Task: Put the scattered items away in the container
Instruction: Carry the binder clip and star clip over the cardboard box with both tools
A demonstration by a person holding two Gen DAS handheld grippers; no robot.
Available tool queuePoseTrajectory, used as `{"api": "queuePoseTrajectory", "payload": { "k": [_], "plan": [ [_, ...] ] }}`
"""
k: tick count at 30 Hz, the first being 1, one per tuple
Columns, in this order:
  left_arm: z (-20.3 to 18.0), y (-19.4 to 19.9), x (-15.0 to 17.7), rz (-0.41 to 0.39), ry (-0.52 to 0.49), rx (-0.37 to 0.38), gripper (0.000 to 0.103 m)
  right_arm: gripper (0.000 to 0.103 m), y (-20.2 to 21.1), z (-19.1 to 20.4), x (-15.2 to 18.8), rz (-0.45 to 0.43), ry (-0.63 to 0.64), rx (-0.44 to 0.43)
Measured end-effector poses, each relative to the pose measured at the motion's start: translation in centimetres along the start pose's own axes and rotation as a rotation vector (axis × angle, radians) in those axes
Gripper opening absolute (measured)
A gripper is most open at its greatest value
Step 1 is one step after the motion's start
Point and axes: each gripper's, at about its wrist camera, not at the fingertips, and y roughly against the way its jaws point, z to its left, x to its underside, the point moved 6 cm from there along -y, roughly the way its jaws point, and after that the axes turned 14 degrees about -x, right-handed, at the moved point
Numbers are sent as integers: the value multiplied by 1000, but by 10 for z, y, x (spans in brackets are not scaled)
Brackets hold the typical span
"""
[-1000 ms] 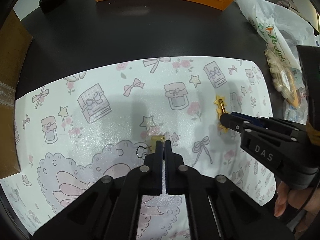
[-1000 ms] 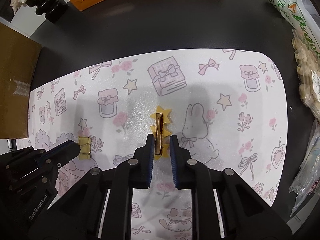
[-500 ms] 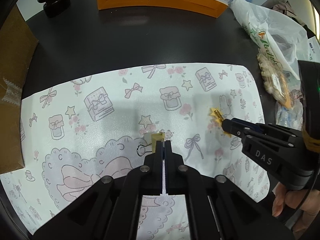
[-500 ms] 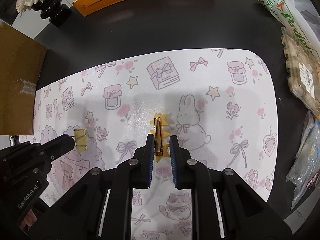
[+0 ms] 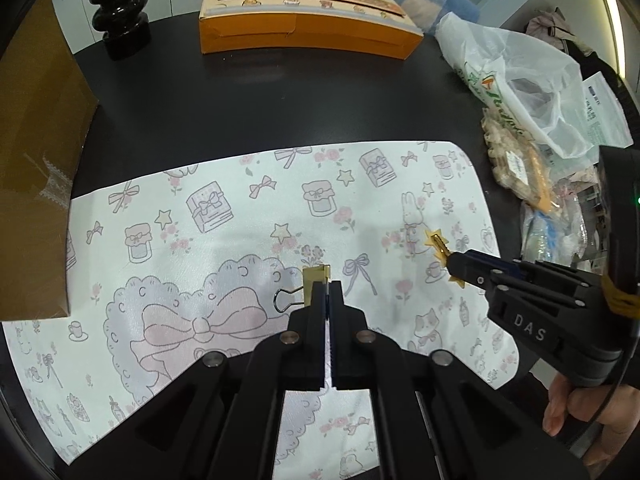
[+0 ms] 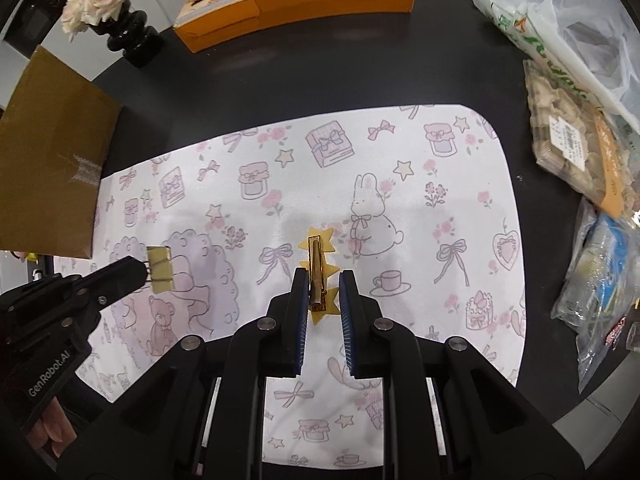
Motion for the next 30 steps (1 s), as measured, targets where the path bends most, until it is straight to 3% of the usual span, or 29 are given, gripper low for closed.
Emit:
{"api": "queuePoseTrajectory", "payload": {
  "k": [8,19,30],
  "plan": [
    [13,34,3,-45,14,16,1,16,50,35,1,-48,51,20],
    [67,74,3,-102,70,-2,1,16,77,113,-9,-78,148,22],
    [139,119,7,-173,125,-97,1,16,83,199,-7,-99,236,-2]
  ]
}}
